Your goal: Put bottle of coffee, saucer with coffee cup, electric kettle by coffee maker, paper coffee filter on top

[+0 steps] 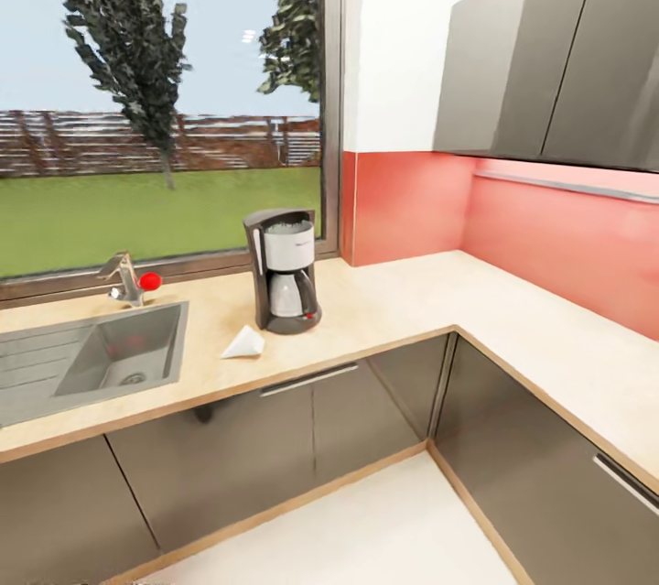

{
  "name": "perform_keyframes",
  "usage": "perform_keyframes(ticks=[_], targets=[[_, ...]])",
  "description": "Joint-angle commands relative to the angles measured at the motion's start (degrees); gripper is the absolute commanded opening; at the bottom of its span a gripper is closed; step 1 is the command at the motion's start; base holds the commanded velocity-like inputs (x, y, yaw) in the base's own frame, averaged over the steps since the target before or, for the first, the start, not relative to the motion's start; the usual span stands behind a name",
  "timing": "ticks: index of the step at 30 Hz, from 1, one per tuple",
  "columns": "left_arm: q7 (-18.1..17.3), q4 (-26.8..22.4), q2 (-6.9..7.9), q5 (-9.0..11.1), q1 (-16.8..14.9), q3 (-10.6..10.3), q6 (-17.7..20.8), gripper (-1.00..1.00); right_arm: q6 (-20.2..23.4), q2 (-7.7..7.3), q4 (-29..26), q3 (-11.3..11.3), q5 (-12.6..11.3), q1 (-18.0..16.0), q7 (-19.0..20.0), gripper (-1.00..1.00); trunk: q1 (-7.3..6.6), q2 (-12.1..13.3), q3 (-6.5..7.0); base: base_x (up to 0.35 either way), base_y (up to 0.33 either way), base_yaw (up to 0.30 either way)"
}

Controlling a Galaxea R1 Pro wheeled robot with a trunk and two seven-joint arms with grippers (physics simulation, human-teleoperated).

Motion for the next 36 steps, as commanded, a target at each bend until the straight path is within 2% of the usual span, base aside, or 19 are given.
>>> perform_keyframes(ticks=[1, 13, 17, 36], targets=[[0.16, 0.18, -0.01, 0.01, -0.04, -0.04, -0.14, 1.0, -0.18, -0.01, 0.03, 0.01, 0.02, -0.01, -0.02, 1.0, 0.04, -0.06, -0.05, 0.219, -0.145, 0.278], [0.39, 1.39, 0.43, -0.03, -0.03, 0.07, -0.19, 1.0, -0.18, -0.01, -0.06, 0.02, 0.05, 0.01, -0.02, 1.0, 0.04, -0.06, -0.05, 0.132, -0.086, 0.278], [1.92, 1.38, 0.66, -0.03, 0.02, 0.01, -0.23, 1.0, -0.19, -0.01, -0.07, 0.02, 0.05, 0.0, -0.02, 1.0, 0.04, -0.06, -0.05, 0.008, -0.005, 0.278], [2.5, 1.06, 0.03, 0.1, -0.04, 0.1, -1.09, 1.0, -0.19, 0.06, -0.07, 0.06, 0.05, 0.01, 0.04, 1.0, 0.04, -0.06, -0.05, 0.001, 0.0, 0.278]])
